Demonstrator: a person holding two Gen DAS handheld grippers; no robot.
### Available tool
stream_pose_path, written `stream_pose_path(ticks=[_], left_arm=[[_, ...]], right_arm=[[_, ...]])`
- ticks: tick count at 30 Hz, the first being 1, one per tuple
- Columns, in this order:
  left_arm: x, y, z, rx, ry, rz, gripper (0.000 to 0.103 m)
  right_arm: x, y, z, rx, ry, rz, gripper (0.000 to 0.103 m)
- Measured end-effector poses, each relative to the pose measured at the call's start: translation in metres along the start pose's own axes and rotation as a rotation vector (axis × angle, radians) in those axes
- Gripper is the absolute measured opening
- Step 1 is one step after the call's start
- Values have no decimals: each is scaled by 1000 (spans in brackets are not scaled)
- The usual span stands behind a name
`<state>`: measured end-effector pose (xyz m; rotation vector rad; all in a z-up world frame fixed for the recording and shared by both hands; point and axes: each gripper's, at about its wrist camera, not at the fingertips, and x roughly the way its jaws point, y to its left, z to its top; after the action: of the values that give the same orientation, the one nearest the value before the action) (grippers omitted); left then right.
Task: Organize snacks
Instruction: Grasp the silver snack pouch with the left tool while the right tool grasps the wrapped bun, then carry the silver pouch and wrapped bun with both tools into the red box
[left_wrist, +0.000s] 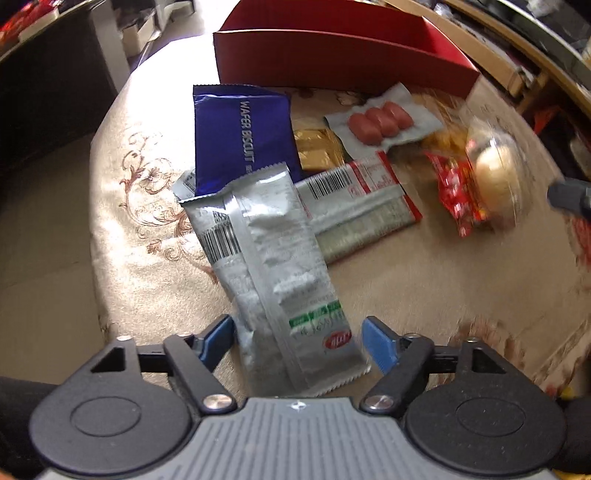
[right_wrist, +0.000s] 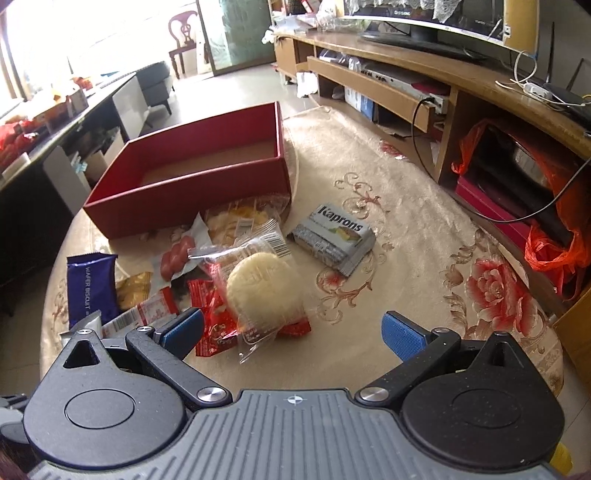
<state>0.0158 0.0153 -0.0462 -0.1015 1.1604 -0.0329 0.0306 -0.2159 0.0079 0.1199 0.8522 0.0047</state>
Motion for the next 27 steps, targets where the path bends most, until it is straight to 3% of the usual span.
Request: stream_pose_path(ticks=[7, 10, 14, 19, 23, 27], left_arm=[[11, -8, 14, -78, -25, 58, 79], [10, -6, 18, -64, -40, 59, 57], [3, 6, 17, -71, -38, -2, 50], [-2, 5, 12, -19, -46, -12, 50], [1, 2, 14, 5, -44, -12, 51], [4, -3, 13, 47, -48, 1, 60]], right_arm=[[16, 5, 10, -12, 54, -5, 103], [22, 3, 20, 9, 54, -21, 103], [30, 8, 30, -17, 52, -24, 103], [53, 16, 33, -103, 109, -18, 103], [77, 29, 30, -253, 151, -7, 102], [90, 33, 33, -309, 172, 61, 102]])
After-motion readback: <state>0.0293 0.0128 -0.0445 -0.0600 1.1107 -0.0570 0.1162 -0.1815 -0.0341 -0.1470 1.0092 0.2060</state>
